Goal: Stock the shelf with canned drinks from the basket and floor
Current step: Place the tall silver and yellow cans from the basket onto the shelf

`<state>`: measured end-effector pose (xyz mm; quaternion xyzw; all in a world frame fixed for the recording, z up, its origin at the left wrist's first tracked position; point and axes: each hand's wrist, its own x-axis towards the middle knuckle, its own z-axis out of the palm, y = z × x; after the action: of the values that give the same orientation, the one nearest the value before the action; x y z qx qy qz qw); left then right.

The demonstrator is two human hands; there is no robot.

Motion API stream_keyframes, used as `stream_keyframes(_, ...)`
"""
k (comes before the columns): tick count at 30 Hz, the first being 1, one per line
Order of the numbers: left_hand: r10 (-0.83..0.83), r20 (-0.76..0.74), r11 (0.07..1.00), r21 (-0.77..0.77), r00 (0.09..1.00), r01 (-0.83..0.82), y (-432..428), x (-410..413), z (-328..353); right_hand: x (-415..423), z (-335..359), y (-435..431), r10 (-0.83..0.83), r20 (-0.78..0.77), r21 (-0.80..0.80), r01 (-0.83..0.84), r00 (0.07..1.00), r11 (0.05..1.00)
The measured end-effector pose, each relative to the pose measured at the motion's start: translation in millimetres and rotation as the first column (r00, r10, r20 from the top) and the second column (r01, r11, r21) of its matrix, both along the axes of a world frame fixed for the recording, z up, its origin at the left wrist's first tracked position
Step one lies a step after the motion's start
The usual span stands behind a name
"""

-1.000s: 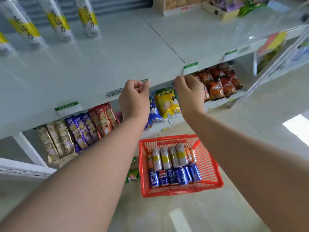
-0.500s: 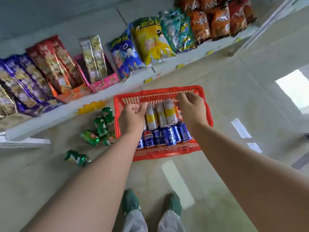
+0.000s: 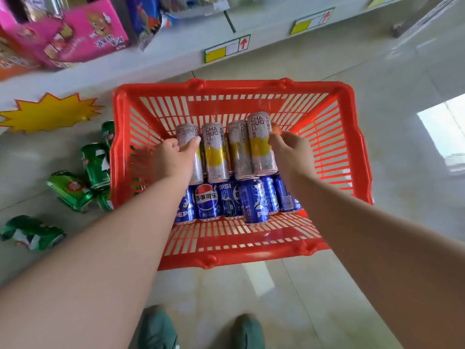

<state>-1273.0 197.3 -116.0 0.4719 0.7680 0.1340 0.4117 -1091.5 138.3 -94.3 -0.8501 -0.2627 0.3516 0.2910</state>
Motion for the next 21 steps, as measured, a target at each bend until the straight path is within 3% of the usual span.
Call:
stream_keyframes(3, -0.024, -0.019, 0.994, -0.108, 1.0, 0.022, 14.4, 4.4, -39.3, 6.4, -43.7, 16.9, 0.093, 0.229, -0.139, -0.062, 0.969, 0.988)
stream_keyframes(5, -0.043, -0.004, 0.98, -0.193, 0.999, 0.042, 18.0, 6.7, -62.4, 9.2, -70.9, 22.8, 0.158, 0.262, -0.261, -0.087, 0.952, 0.961)
stream_keyframes(9, -0.116, -0.183, 0.973, -0.219, 0.976, 0.075, 19.4, 7.7, -89.0, 8.7, -103.8, 24.9, 0.181, 0.319, -0.255, -0.099, 0.931, 0.962)
stream_keyframes(11, -0.096, -0.198, 0.972, -0.231, 0.975, 0.049, 22.8, 6.7, -86.8, 5.1, -104.5, 24.0, 0.15, 0.31, -0.24, -0.076, 0.939, 0.968)
stream_keyframes(17, 0.01, -0.058, 0.961, -0.276, 0.998, -0.026, 20.8, 4.5, -62.3, 8.0, -68.2, 25.5, 0.168, 0.176, -0.359, -0.095, 0.97, 0.929)
stream_keyframes(21, 0.08, 0.044, 0.972, -0.225, 0.996, -0.068, 9.9, 7.0, -15.0, 2.0, -30.6, 11.7, 0.083, 0.094, -0.26, -0.056, 0.992, 0.964)
